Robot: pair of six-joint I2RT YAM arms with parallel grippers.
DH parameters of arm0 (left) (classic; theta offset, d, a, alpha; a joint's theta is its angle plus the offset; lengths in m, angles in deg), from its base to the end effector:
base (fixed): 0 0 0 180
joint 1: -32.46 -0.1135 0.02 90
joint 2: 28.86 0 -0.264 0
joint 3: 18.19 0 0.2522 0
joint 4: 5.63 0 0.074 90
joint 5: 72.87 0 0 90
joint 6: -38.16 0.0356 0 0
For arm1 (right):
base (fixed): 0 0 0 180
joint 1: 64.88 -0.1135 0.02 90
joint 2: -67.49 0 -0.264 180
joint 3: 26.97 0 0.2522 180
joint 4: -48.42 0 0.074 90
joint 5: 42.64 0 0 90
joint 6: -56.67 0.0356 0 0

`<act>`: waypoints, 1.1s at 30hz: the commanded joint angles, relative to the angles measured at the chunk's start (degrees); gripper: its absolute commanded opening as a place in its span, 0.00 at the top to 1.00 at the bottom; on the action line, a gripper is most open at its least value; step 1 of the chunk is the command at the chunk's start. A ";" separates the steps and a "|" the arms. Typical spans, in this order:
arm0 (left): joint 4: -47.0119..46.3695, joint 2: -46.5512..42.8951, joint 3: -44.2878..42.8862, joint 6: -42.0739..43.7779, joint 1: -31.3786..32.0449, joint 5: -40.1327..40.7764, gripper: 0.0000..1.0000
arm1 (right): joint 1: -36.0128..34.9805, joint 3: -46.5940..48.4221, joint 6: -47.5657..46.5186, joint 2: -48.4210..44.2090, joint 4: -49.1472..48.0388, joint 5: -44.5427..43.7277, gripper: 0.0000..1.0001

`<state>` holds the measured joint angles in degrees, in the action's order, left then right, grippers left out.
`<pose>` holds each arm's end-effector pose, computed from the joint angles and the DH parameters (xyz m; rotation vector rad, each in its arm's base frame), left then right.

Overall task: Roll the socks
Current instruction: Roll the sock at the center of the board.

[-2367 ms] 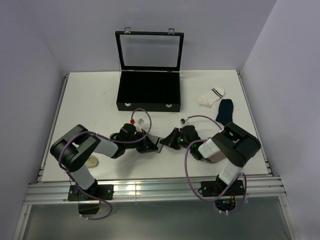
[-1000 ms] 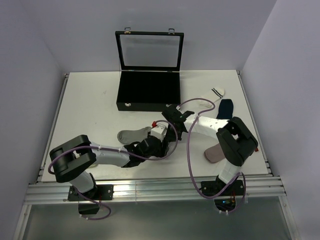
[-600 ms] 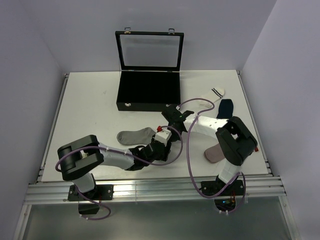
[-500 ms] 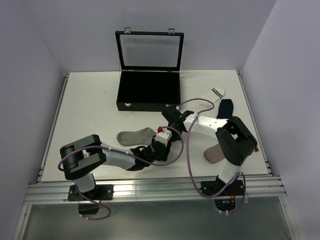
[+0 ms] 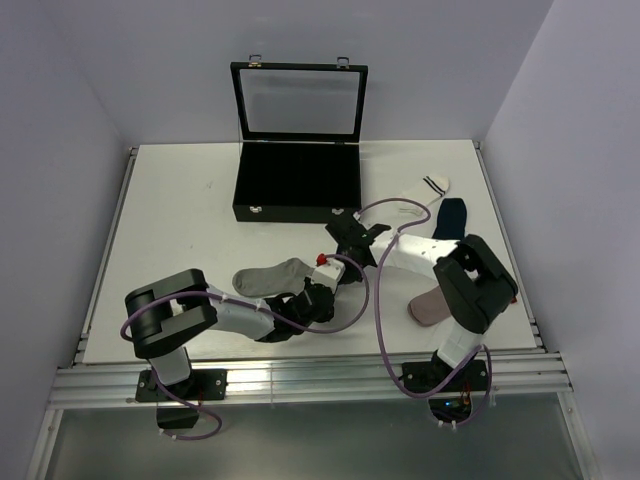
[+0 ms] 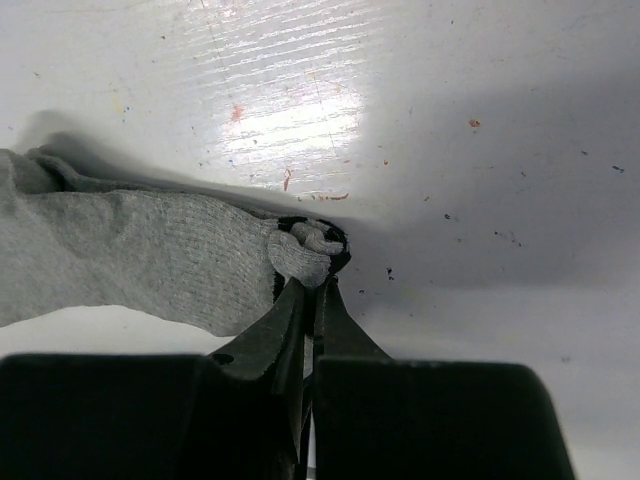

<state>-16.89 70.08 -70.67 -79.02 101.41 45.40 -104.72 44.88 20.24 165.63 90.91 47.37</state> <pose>0.1310 -0.2934 0.1307 0.4971 2.0790 -0.4606 0.2481 0.2070 0.1610 0.3421 2.8415 0.3904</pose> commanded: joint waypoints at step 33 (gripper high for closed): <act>-24.20 -2.52 21.49 -37.24 -26.67 -51.56 1.00 | 1.78 -34.88 5.41 -16.42 -55.27 9.66 0.47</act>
<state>-37.78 65.38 -51.16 -112.42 76.14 -2.07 -102.25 10.41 24.72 147.10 43.70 55.63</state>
